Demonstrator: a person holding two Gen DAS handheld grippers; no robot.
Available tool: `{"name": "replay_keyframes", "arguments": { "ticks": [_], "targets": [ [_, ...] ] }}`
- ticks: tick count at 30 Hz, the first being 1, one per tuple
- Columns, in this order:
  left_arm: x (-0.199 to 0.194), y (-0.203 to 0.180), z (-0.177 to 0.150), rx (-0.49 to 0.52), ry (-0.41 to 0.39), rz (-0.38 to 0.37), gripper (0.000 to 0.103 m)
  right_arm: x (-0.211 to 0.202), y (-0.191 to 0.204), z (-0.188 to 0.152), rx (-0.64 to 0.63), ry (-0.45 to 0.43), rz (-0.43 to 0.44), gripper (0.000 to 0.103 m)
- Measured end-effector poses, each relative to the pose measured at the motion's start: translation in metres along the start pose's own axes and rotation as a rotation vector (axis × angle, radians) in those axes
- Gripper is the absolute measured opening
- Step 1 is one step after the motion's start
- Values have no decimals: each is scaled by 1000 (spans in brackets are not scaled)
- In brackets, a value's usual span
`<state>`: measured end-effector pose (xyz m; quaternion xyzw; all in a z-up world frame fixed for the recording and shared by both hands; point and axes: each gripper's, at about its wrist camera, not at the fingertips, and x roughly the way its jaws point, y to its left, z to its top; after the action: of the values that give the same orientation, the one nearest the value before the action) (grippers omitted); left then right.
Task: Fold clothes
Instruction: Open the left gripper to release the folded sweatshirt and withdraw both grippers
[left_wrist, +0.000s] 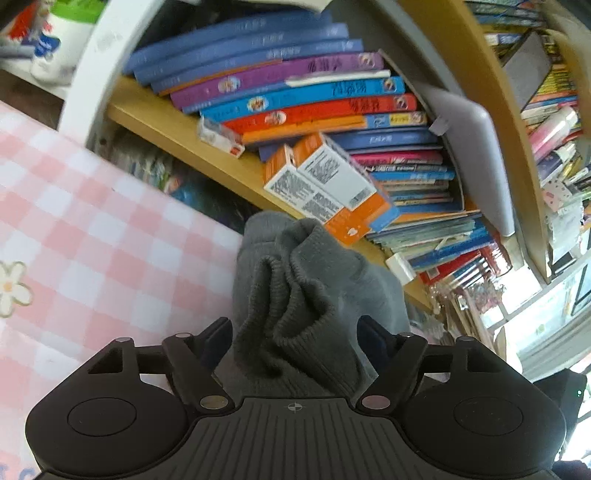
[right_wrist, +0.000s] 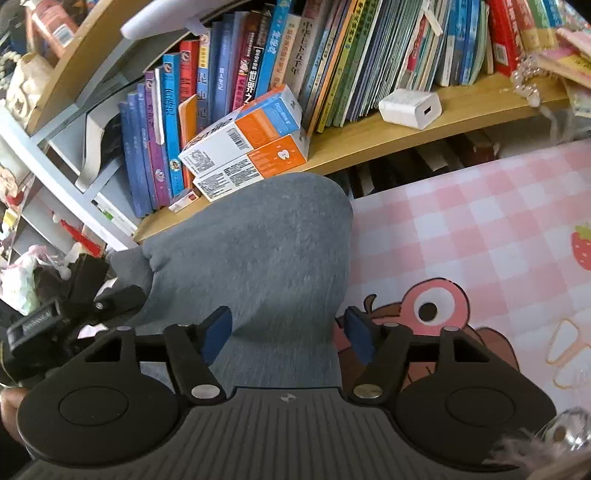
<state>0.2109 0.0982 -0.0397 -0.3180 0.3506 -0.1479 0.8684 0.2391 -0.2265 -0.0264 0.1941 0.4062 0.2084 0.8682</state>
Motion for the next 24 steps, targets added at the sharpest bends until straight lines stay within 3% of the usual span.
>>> {"name": "replay_keyframes", "arguments": {
  "ticks": [9,17,24],
  "targets": [
    [-44,-21,-34,36,0,52,81,-35,18,-39,-23,-1,-41,73],
    [-78,-65,-88,123,-65,280,84,-76,44,-89,-73,-102,-210,80],
    [-104,-89,-132,268,-91,374,88,-104,67,-136,-197,-185,-320,89]
  ]
}}
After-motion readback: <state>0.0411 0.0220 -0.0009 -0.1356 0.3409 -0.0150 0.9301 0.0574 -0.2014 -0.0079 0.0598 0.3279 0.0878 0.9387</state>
